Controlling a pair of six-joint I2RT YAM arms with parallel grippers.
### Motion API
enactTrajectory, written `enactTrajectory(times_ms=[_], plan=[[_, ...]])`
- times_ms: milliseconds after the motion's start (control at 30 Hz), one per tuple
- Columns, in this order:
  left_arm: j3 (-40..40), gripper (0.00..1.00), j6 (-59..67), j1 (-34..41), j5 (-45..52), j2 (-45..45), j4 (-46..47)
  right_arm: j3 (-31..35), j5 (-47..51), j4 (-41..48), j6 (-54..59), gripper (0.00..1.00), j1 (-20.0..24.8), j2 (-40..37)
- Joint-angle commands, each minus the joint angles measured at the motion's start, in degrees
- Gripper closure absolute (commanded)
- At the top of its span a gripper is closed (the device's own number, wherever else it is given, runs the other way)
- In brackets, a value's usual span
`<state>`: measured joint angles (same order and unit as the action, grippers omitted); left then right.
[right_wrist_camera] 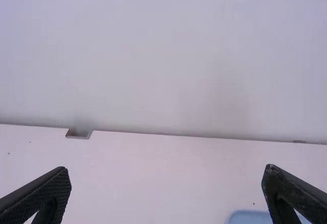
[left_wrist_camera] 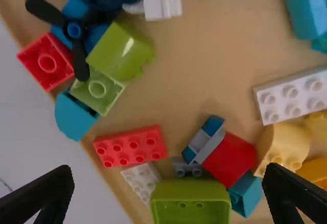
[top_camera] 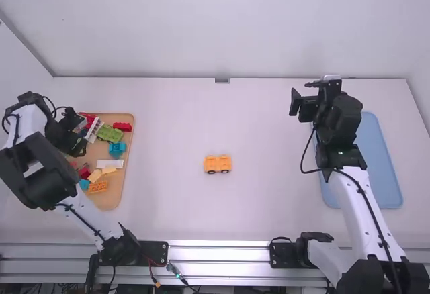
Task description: Assemble lego blocks to make yellow taxi
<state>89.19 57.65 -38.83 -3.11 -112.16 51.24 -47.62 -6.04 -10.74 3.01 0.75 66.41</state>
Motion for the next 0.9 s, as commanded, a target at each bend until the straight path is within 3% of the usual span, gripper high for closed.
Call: enactTrajectory(times_ms=[0, 133, 267, 567, 867], plan=[[-3.8, 0.01, -1.11, 1.97, -3.3, 4.17, -1.66, -2.14, 0.04, -0.85, -0.24, 0.01, -0.04, -1.27], [-7.91, 0.01, 3.85, 4.26, -2.16, 7.76, -1.88, -2.14, 0.02, -2.54, -0.22, 0.01, -0.04, -1.27], [-9.11, 0.01, 0.2, 5.09, 1.2, 8.85, 1.33, -2.14, 0.02, -4.55, -0.2, 0.01, -0.04, -1.16], [-14.67, 0.01, 2.86, 3.82, -3.41, 8.81, 2.32, -2.14, 0.04, -7.43, -0.17, 0.01, -0.04, -1.16], [-21.35, 0.05, 6.51, 3.26, -4.79, 8.81, -3.78, -2.14, 0.04, -8.59, -0.22, 0.01, -0.04, -1.16]])
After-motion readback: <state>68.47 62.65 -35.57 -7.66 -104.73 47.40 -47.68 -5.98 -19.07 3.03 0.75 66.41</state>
